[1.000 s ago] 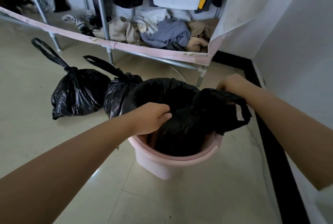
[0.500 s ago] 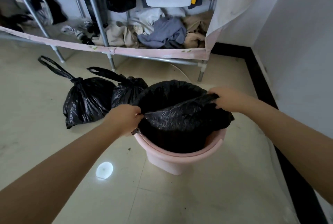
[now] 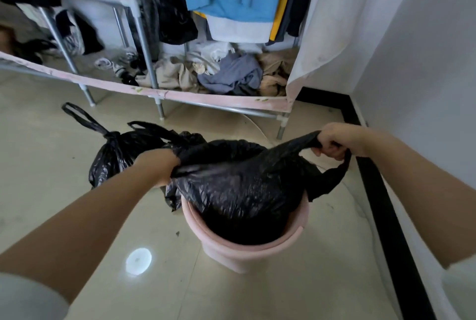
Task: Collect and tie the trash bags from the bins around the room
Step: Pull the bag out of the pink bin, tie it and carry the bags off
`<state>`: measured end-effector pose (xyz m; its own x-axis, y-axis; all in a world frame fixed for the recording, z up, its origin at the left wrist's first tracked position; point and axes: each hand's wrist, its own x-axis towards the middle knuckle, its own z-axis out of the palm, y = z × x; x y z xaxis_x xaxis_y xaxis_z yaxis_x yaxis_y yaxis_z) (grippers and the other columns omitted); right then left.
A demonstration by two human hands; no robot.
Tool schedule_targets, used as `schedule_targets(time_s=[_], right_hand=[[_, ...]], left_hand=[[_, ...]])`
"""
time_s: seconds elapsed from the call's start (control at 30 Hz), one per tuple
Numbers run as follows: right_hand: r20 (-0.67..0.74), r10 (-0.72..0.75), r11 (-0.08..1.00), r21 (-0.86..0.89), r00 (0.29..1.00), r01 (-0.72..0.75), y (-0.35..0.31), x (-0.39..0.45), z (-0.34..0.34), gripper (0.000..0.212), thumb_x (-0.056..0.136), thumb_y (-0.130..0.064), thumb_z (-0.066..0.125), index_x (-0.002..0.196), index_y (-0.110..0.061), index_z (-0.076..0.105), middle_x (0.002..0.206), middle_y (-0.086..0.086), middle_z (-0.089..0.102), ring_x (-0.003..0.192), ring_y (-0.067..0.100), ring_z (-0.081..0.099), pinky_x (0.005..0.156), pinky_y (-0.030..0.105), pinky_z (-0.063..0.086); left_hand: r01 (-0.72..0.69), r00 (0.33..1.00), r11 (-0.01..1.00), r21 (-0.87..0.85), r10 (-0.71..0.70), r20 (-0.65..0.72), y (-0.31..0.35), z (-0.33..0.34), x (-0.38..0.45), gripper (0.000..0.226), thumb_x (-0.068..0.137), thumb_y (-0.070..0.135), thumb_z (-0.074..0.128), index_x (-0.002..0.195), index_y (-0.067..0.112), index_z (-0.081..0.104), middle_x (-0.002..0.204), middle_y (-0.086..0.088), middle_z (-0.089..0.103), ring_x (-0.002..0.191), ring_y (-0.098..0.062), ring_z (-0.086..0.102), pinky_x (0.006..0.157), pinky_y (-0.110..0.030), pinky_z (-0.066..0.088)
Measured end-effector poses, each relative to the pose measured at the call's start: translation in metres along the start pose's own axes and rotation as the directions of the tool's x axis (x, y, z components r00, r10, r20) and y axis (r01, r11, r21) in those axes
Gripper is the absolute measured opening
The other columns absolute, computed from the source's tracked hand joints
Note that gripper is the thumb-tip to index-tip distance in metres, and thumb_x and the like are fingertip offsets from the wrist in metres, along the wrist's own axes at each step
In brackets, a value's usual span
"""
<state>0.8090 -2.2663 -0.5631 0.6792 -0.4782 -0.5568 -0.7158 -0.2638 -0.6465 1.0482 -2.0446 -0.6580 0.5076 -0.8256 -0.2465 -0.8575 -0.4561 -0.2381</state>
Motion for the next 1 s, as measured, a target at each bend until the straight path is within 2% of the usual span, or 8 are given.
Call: schedule_targets(time_s=[0.1, 0.27, 0.4, 0.53, 0.63, 0.83, 0.9, 1.0], right_hand=[[0.086, 0.035, 0.999, -0.013, 0.996, -0.034, 0.01, -0.009, -0.017, 0.019, 0.062, -0.019, 0.043, 0.063, -0.001, 0.05, 0.032, -0.005, 0.031, 0.024, 0.005, 0.019, 0.034, 0.014, 0.018], [-0.068, 0.316, 0.813, -0.496, 0.946, -0.307, 0.028, -0.002, -0.027, 0.035, 0.09, -0.01, 0.036, 0.056, -0.006, 0.045, 0.03, -0.002, 0.036, 0.036, 0.012, 0.028, 0.044, 0.021, 0.028], [-0.36, 0.516, 0.343, -0.745, 0.777, -0.572, 0.039, 0.011, -0.011, 0.019, 0.09, -0.013, 0.039, 0.095, -0.002, 0.054, 0.093, 0.015, 0.056, 0.098, 0.029, 0.056, 0.098, 0.038, 0.041], [-0.535, 0.502, 0.108, -0.741, 0.68, -0.662, 0.046, 0.026, -0.011, 0.047, 0.093, -0.03, 0.039, 0.138, -0.016, 0.039, 0.144, 0.009, 0.039, 0.135, 0.029, 0.032, 0.115, 0.055, 0.019], [-0.585, 0.279, 0.325, -0.689, 0.761, -0.649, 0.038, 0.035, -0.027, 0.036, 0.092, -0.02, 0.04, 0.125, -0.013, 0.053, 0.138, 0.009, 0.045, 0.132, 0.026, 0.035, 0.117, 0.049, 0.019], [-0.731, -0.13, 0.655, -0.571, 0.67, -0.496, 0.008, 0.042, -0.037, 0.03, 0.087, -0.012, 0.041, 0.11, -0.007, 0.059, 0.121, 0.013, 0.055, 0.124, 0.029, 0.04, 0.114, 0.056, 0.02], [-0.745, -0.22, 0.707, -0.566, 0.629, -0.423, -0.006, 0.04, -0.032, 0.028, 0.09, -0.019, 0.044, 0.11, -0.005, 0.058, 0.121, 0.014, 0.056, 0.124, 0.031, 0.041, 0.113, 0.056, 0.018], [-0.72, -0.269, 0.787, -0.547, 0.64, -0.285, -0.031, 0.039, -0.022, 0.04, 0.09, -0.025, 0.047, 0.118, 0.003, 0.051, 0.123, 0.02, 0.054, 0.116, 0.036, 0.047, 0.096, 0.046, 0.039]], left_hand=[[0.151, 0.973, 0.926, -0.347, -0.2, -0.111, -0.001, 0.011, 0.012, 0.034, 0.089, 0.012, 0.047, 0.122, 0.018, 0.057, 0.118, -0.012, 0.053, 0.113, -0.03, 0.054, 0.09, -0.035, 0.047], [-0.068, 0.967, 0.585, -0.808, -0.161, -0.198, 0.023, -0.008, 0.03, 0.021, 0.085, -0.002, 0.041, 0.08, 0.017, 0.049, 0.078, -0.013, 0.051, 0.082, -0.026, 0.049, 0.07, -0.029, 0.036], [-0.315, 0.937, 0.752, -0.579, 0.15, -0.316, 0.049, -0.043, 0.026, 0.022, 0.093, -0.002, 0.038, 0.107, 0.008, 0.052, 0.102, -0.02, 0.059, 0.09, -0.026, 0.055, 0.067, -0.024, 0.027], [-0.353, 0.907, 0.934, 0.054, 0.356, -0.225, 0.061, -0.086, 0.014, 0.036, 0.098, 0.033, 0.036, 0.129, 0.016, 0.04, 0.115, -0.009, 0.062, 0.1, -0.028, 0.06, 0.068, -0.029, 0.037], [-0.281, 0.959, 0.937, 0.205, 0.282, 0.025, 0.042, -0.098, 0.009, 0.062, 0.085, 0.055, 0.05, 0.131, 0.014, 0.04, 0.121, -0.009, 0.057, 0.11, -0.027, 0.057, 0.074, -0.032, 0.042], [0.028, 0.993, 0.901, 0.433, -0.075, 0.093, -0.006, -0.088, 0.004, 0.032, 0.094, 0.011, 0.046, 0.125, 0.015, 0.053, 0.127, -0.003, 0.055, 0.121, -0.022, 0.051, 0.103, -0.035, 0.035], [0.143, 0.989, 0.935, 0.325, -0.151, -0.001, -0.018, -0.083, 0.003, 0.032, 0.093, 0.012, 0.046, 0.125, 0.016, 0.053, 0.128, -0.005, 0.052, 0.124, -0.024, 0.046, 0.103, -0.036, 0.036], [0.317, 0.914, 0.906, -0.28, -0.371, -0.165, -0.027, -0.074, 0.009, 0.029, 0.092, 0.007, 0.044, 0.12, 0.009, 0.053, 0.121, -0.018, 0.049, 0.116, -0.035, 0.048, 0.092, -0.039, 0.045]])
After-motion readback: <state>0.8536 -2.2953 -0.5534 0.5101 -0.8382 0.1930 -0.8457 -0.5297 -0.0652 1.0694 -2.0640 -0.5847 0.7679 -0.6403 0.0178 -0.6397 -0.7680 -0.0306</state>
